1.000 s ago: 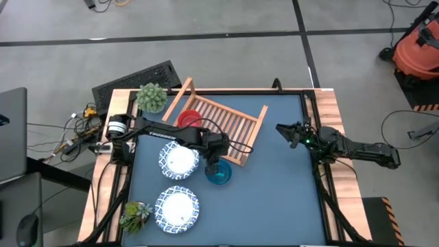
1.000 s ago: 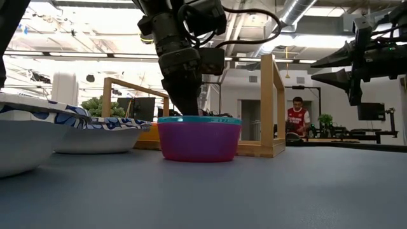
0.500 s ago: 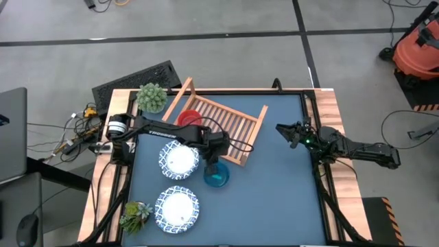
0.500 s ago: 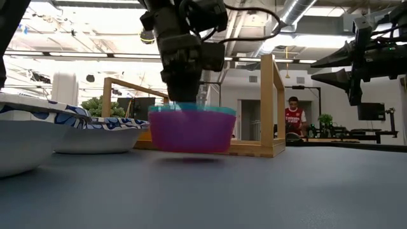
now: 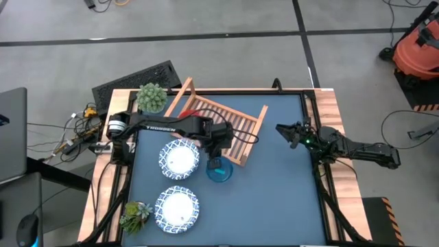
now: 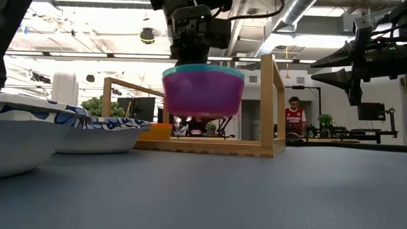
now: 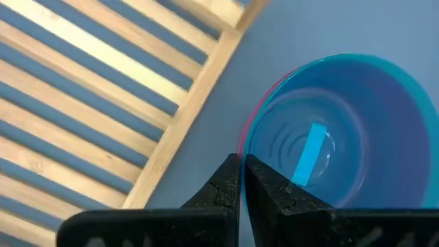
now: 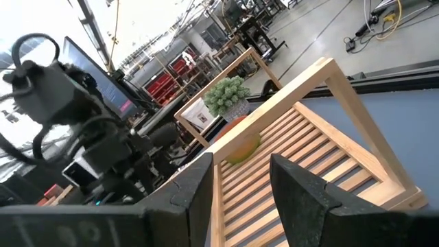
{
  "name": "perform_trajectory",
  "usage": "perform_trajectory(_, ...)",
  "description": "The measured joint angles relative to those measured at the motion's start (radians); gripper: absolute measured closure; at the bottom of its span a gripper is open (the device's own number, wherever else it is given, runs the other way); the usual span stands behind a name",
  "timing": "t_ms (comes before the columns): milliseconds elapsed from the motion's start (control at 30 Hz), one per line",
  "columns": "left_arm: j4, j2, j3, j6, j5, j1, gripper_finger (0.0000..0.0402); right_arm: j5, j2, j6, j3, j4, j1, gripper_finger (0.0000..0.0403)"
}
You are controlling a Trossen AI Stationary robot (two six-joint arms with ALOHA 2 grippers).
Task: Place and stack bowls onto a shelf
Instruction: Stack the small blue bowl on top of the small orange bowl on the shelf
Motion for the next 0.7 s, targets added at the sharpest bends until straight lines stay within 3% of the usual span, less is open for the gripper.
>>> perform_trajectory(700,-0.012,-0.009,0.016,-0.051,0.051,-0.002,0.0401,-0.017,0.0,0.0,0.0,-0.002,0.0,0.0232)
